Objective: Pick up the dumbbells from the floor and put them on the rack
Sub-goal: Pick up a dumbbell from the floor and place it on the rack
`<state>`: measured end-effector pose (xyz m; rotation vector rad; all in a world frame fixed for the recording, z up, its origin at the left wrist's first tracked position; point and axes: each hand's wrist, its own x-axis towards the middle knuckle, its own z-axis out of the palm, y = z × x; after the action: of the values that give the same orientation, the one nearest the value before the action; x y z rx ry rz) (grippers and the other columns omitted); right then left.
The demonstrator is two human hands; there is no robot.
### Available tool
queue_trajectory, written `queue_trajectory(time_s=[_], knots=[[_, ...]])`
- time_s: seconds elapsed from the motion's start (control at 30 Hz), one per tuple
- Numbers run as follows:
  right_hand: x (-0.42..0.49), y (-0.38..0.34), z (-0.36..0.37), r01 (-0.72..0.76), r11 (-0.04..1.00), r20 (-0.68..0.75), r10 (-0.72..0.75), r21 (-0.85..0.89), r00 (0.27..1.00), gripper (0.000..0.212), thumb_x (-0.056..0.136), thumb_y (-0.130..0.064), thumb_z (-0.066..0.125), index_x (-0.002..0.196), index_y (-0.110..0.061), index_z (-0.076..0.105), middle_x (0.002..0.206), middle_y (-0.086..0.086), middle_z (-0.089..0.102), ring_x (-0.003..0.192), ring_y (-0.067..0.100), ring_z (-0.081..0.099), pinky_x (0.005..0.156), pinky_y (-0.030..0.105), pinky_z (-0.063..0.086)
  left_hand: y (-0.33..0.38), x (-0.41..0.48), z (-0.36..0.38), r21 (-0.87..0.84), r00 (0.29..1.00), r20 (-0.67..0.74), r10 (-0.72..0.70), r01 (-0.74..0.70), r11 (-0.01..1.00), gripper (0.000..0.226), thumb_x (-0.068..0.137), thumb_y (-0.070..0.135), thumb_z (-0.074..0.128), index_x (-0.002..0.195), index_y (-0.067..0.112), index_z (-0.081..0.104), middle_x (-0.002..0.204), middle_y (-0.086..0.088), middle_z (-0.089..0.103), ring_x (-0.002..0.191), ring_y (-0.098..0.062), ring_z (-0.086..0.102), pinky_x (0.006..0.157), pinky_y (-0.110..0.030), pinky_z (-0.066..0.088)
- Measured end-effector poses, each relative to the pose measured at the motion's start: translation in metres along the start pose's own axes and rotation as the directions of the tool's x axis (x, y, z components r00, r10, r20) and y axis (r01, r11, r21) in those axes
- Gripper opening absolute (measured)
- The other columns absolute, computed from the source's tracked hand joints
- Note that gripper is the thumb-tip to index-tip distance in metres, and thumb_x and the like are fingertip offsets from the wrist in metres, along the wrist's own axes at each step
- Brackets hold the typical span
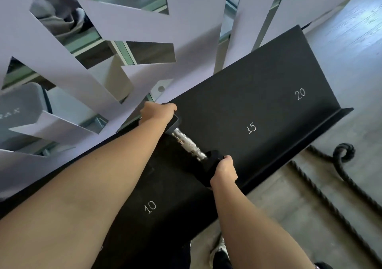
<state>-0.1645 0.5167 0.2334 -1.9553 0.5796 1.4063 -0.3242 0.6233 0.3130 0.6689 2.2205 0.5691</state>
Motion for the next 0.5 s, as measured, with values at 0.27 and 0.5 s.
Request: queue_trajectory(time_s=[0.27, 0.5], knots=[[0.002, 0.000, 0.001, 0.243, 0.929, -0.041, -0.264, -0.279, 0.964, 0.022, 0.090, -0.023, 0.050, 0.095, -0.006, 0.062, 0.100, 0.010, 0.065, 0.095, 0.035, 0.064, 0.087, 0.042, 0.055, -0.015, 0.005, 0.006, -0.005, 1.000, 0.017, 0.010, -0.010, 1.000, 0.071, 0.074, 0.043, 0.076, 0.131, 0.006, 0.054, 0.132, -0.013, 0.057, 0.120, -0.033, 0.053, 0.083, -0.039, 0.047], [0.025, 0.013, -0.027, 0.584, 0.433, 0.190, -0.669, -0.687, 0.719, 0.028, 0.097, -0.028, 0.043, 0.080, -0.021, 0.064, 0.061, -0.007, 0.055, 0.070, 0.021, 0.055, 0.070, 0.032, 0.039, -0.036, -0.015, 0.034, 0.068, 1.000, -0.010, 0.002, -0.002, 0.998, 0.062, 0.079, 0.046, 0.074, 0.129, 0.013, 0.060, 0.129, -0.011, 0.060, 0.119, -0.030, 0.054, 0.070, -0.033, 0.043]])
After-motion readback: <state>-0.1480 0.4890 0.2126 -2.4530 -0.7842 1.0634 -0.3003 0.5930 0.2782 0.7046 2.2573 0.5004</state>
